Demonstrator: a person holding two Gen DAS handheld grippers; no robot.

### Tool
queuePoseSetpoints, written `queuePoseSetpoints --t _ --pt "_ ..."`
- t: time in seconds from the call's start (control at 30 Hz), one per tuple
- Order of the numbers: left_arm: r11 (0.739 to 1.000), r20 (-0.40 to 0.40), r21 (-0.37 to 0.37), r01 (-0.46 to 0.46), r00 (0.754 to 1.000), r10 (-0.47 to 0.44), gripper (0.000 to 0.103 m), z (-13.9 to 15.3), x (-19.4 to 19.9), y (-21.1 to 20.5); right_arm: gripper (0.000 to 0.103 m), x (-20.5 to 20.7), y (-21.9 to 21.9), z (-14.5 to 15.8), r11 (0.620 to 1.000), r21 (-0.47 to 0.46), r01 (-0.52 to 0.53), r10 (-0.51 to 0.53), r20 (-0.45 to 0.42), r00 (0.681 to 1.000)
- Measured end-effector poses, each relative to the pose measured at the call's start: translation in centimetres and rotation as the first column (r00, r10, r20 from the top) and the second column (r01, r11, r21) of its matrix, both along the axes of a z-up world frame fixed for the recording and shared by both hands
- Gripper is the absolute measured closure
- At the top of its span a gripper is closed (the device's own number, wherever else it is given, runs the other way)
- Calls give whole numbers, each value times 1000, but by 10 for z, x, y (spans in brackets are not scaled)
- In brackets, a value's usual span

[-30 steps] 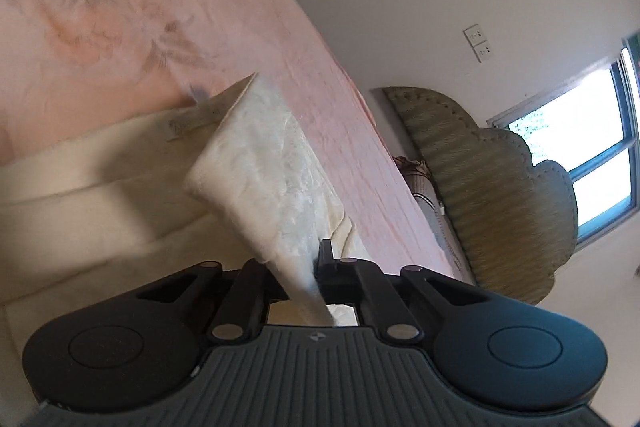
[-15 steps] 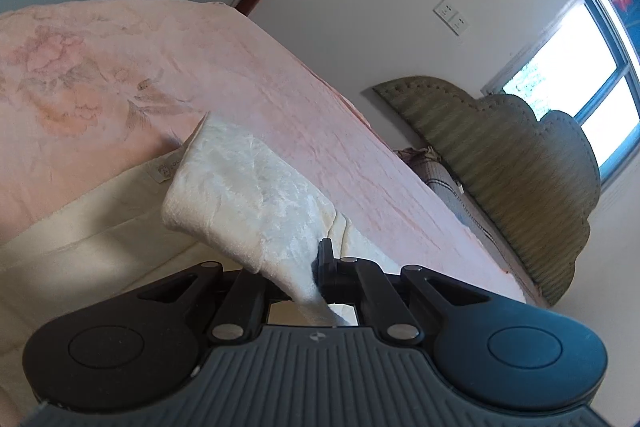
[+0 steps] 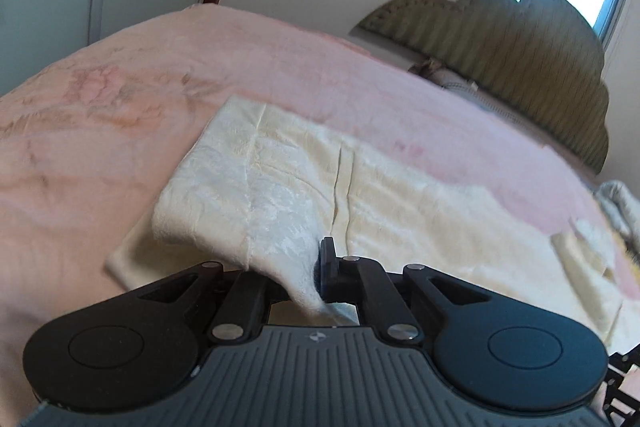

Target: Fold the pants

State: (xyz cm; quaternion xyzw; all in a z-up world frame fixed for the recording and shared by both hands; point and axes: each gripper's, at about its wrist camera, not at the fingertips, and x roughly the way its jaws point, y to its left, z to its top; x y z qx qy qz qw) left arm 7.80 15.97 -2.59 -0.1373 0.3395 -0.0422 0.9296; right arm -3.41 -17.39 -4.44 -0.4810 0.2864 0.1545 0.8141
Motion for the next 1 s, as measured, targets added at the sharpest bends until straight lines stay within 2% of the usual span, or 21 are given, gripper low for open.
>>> queuePoseSetpoints --t 0.07,0.13,0.2,0.23,0.3,0.37,0.43,0.5,0.57,0.6,0.63,0.7,0.73,0.77,0.8,0.83,0.87,0.9,0.97,1.0 --pt "1000 -6 14 -4 1000 4 95 -4 -2 0 100 0 0 -6 1000 22 17 -17 -11 1000" --pt "998 7 62 -8 1000 7 92 -1 -4 -4 100 8 -3 -5 999 44 33 -32 -9 999" --pt "992 15 122 -20 1000 19 78 -2 -6 -8 100 12 -5 -2 997 60 48 -47 -26 999" --pt "989 17 145 -38 999 35 74 -1 -7 -10 100 13 -6 -3 995 79 62 -58 -51 997" --pt "982 25 175 -73 997 69 59 3 -12 -9 100 4 -4 -9 995 83 63 -61 -25 998" --pt "963 50 243 -116 993 107 53 10 -22 -11 99 -4 3 -13 997 42 62 -62 6 998" --pt "931 81 333 -152 988 132 49 21 -29 -17 99 -15 3 -11 998 23 51 -51 5 999" --pt "891 127 410 -194 980 154 49 32 -35 -24 98 -21 -8 7 992 111 62 -57 -49 997" --pt "846 208 475 -244 965 161 49 49 -41 -39 98 -18 -33 28 949 282 140 -108 -124 986" --pt "834 248 490 -255 958 147 48 57 -43 -49 98 -16 -47 36 920 344 188 -158 -114 981" --pt "837 275 489 -246 954 120 47 64 -44 -60 98 -16 -62 40 889 383 250 -233 -90 968" --pt "880 282 447 -157 959 28 36 75 -41 -83 98 -8 -91 42 817 415 399 -410 -69 910" --pt "910 268 410 -66 962 -51 32 77 -37 -99 98 -5 -105 39 775 425 467 -485 -74 872" --pt "926 253 377 18 960 -122 29 76 -33 -113 98 -3 -121 33 726 428 539 -556 -96 825" --pt "931 228 348 112 953 -200 29 73 -28 -132 98 -2 -135 25 688 413 597 -600 -137 788" --pt "923 204 332 194 941 -271 29 69 -25 -151 98 -3 -145 15 662 388 641 -625 -185 758" --pt "908 189 324 267 922 -338 29 64 -23 -169 98 -6 -151 8 653 370 661 -633 -212 745" --pt "882 180 322 344 892 -414 29 58 -22 -190 98 -13 -155 7 649 387 655 -630 -209 748" --pt "821 178 339 460 826 -536 29 45 -25 -227 98 -17 -165 17 591 457 665 -641 -233 731" --pt "785 180 355 507 787 -590 29 35 -28 -246 98 -15 -169 23 572 487 660 -651 -219 727"
